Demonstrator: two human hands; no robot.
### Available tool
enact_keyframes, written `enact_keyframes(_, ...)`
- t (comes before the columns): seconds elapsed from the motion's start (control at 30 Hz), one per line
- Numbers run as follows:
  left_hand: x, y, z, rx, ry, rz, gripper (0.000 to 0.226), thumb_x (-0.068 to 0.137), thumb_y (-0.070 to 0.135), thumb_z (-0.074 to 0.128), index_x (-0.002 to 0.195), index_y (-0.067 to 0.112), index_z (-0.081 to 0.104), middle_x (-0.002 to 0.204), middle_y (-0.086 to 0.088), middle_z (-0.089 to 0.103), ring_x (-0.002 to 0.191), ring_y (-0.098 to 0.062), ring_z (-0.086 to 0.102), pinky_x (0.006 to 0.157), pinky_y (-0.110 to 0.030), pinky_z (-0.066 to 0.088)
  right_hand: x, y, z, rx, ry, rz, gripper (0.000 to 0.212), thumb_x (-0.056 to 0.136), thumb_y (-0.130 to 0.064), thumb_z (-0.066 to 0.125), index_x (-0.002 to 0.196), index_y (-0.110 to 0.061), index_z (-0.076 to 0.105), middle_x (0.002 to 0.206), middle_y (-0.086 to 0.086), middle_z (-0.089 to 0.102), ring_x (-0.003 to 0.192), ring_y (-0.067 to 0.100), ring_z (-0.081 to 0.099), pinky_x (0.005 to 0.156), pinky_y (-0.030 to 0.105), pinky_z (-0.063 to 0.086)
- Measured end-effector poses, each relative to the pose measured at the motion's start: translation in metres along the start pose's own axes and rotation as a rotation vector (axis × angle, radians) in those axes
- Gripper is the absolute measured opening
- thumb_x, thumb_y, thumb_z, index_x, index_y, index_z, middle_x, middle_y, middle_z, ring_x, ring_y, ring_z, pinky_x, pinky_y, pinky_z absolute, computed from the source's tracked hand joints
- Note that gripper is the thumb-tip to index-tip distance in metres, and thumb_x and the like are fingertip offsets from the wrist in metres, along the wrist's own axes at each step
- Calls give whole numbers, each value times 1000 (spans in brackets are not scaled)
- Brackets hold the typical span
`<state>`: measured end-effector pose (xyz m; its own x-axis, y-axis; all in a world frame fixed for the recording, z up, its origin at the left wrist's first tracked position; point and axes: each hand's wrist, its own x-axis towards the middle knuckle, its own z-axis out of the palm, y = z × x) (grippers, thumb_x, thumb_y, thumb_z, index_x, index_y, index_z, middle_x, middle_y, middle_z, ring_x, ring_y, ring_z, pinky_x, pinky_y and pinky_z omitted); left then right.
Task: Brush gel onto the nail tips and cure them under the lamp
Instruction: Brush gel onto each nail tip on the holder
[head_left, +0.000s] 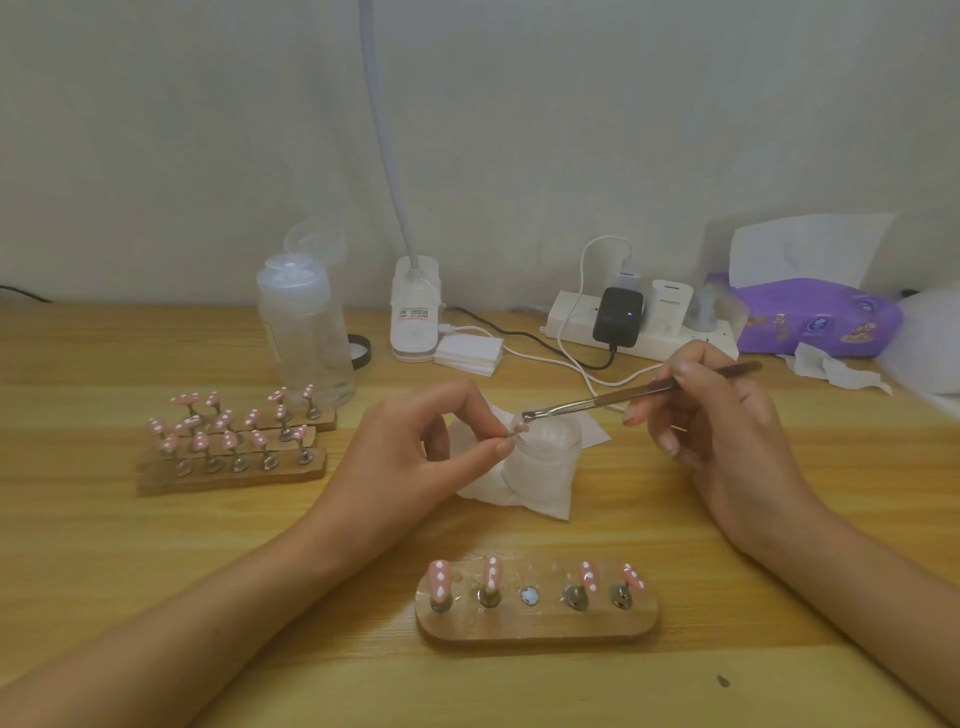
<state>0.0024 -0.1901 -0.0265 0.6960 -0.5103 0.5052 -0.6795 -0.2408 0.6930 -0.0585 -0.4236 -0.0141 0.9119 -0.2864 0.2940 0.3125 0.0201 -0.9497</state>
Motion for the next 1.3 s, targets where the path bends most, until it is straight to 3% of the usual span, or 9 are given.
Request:
enact_keyframes(0.17, 0, 1, 0, 1, -2, -4, 9, 86, 17, 75, 81, 20, 68, 63, 37, 56, 48, 0, 43, 52, -3, 34, 1, 2, -2, -2, 46, 32, 41, 101, -16, 45, 64, -29, 59, 65, 9, 69, 41, 9, 42, 37, 15, 29)
enact_keyframes(0.3, 0, 0, 0, 2, 2, -8, 8, 85, 17, 75, 81, 19, 68, 63, 35, 57, 48, 0, 43, 52, -4, 34, 1, 1, 0, -18, -16, 4, 32, 94, -26, 49, 65, -32, 61, 68, 9, 71, 43, 10, 45, 38, 16, 30)
enact_keyframes(0.43, 0, -1, 1, 4, 2, -12, 8, 85, 19, 76, 81, 20, 68, 65, 36, 58, 49, 0, 42, 53, -4, 35, 2, 3, -2, 5, 44, 33, 43, 101, -16, 46, 62, -30, 60, 64, 8, 69, 41, 9, 42, 37, 14, 29)
enact_keyframes(0.57, 0, -1, 0, 3, 5, -8, 9, 85, 18, 76, 81, 20, 68, 66, 36, 58, 50, -1, 44, 53, -4, 35, 0, 2, -1, -15, -30, -3, 30, 95, -26, 49, 67, -31, 61, 68, 9, 71, 44, 10, 45, 38, 16, 31)
enact_keyframes(0.7, -1, -1, 0, -5, 5, -9, 10, 85, 17, 76, 80, 21, 68, 65, 36, 58, 49, -1, 43, 53, -4, 35, 1, 4, -2, 10, 56, 34, 37, 101, -15, 45, 67, -25, 58, 64, 9, 69, 41, 9, 41, 38, 14, 31)
enact_keyframes(0.83, -1, -1, 0, -7, 5, -8, 11, 86, 17, 76, 80, 20, 68, 64, 36, 57, 48, 1, 41, 53, -4, 34, 1, 0, 0, 1, -21, -7, 28, 92, -28, 49, 67, -30, 61, 68, 8, 71, 45, 11, 45, 43, 20, 30)
enact_keyframes(0.97, -1, -1, 0, -8, 7, -1, 11, 86, 15, 76, 80, 19, 68, 62, 36, 56, 47, 0, 40, 53, -3, 33, 2, 3, -2, -1, 60, 35, 35, 99, -18, 47, 67, -26, 58, 65, 9, 69, 42, 9, 41, 39, 15, 29)
enact_keyframes(1.1, -1, -1, 0, -11, 4, -6, 9, 85, 17, 76, 80, 19, 68, 63, 35, 57, 48, -1, 40, 53, -4, 34, 1, 2, -1, 8, -2, 0, 28, 91, -28, 49, 65, -30, 61, 67, 8, 71, 43, 10, 44, 41, 20, 28)
enact_keyframes(1.3, 0, 0, 0, -8, 1, -5, 9, 85, 18, 76, 81, 17, 68, 62, 36, 56, 47, -1, 41, 53, -4, 34, 2, 2, -2, 18, 45, 15, 38, 98, -18, 48, 64, -28, 60, 65, 10, 69, 42, 10, 42, 40, 17, 28)
